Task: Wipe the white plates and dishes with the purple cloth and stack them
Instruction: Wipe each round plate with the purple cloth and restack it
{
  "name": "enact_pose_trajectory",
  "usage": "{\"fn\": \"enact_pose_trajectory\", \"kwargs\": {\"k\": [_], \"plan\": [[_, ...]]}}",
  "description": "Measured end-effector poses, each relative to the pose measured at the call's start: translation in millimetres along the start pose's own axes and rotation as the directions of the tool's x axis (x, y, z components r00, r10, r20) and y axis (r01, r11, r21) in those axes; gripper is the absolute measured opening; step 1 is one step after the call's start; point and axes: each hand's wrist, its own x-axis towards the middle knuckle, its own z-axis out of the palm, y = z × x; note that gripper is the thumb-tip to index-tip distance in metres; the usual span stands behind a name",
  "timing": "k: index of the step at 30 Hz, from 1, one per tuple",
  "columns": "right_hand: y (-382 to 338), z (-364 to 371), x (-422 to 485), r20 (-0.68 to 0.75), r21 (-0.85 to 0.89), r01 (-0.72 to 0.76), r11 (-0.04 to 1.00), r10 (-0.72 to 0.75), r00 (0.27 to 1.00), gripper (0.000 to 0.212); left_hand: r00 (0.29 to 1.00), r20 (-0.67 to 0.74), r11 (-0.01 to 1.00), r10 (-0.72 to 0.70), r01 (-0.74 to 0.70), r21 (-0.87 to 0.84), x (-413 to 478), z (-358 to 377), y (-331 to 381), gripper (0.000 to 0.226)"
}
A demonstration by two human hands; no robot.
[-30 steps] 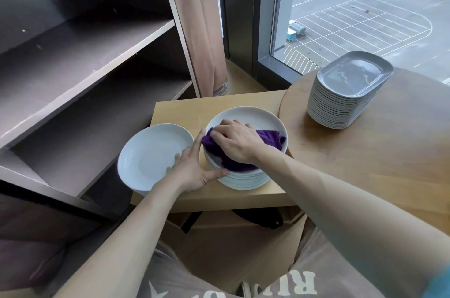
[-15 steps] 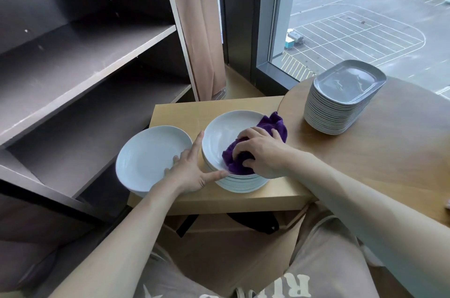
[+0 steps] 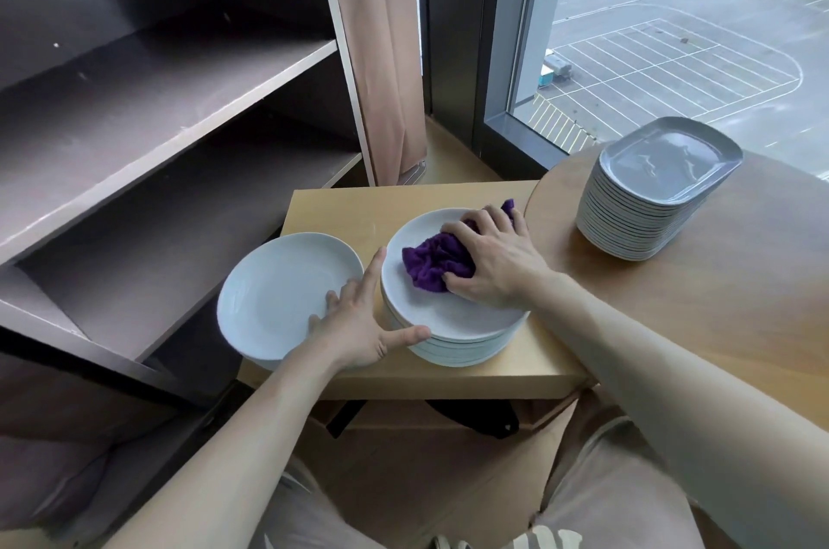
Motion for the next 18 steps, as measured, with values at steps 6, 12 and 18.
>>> {"fn": "enact_pose_trajectory", "kwargs": {"k": [6,12,18], "plan": [[-46,21,18,0.003,0.061,0.007,0.998,-0.007,1.000,0.056,1.000,-0.024,1.000,0.015,-0.014,0.004,1,2,-1,0.133],[-52,15,11,0.031,0.102,0.005,0.995,-0.008,0.999,0.048,0.999,-0.039,0.999,0.019,-0.018,0.032,4,6,-3,0.137],[-57,3,-12,0.106,0.163,0.077,0.984,-0.095,0.990,0.044,0.999,-0.044,0.999,0.022,-0.021,0.041,3,6,-2,0.138]]}}
